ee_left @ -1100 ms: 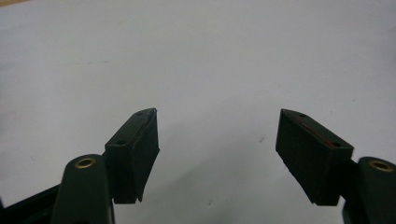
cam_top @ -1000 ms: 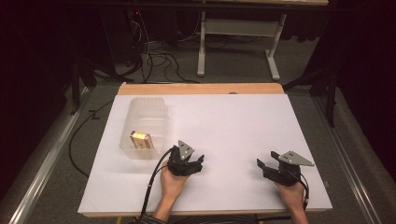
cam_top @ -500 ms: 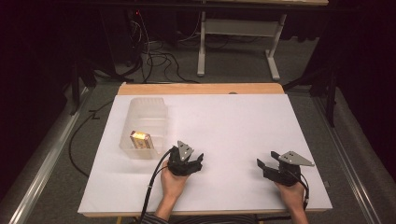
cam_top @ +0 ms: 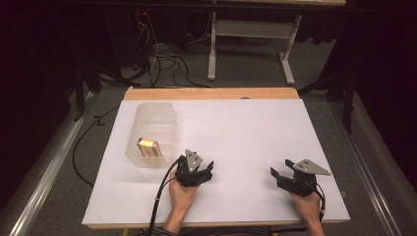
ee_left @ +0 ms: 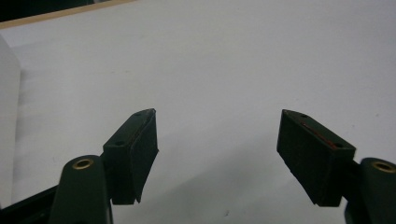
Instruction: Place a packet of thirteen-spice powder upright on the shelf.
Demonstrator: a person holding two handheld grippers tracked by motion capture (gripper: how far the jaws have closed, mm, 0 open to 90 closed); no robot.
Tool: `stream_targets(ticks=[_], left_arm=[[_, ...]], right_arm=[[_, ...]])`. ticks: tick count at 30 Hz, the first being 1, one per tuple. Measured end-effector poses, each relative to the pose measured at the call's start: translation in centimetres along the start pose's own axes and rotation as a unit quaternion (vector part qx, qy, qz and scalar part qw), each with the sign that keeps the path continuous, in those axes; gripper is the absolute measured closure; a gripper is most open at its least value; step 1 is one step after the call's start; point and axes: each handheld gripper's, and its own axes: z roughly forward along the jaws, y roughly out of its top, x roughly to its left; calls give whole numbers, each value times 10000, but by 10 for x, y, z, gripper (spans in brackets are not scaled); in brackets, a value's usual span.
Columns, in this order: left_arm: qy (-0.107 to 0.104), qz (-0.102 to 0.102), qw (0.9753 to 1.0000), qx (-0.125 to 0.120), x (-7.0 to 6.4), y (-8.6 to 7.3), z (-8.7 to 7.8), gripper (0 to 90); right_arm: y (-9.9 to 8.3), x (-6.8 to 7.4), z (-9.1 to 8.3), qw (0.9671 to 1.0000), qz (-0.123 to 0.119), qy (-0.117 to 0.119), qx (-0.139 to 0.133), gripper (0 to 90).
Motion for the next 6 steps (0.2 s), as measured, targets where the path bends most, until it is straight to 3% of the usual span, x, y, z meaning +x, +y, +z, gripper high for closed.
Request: stream_targets(ticks=[6], left_arm=[[-24,-35,10000,21,1,0,0,287]], right_arm=[[0,0,0,10000,5,-7,23,319]])
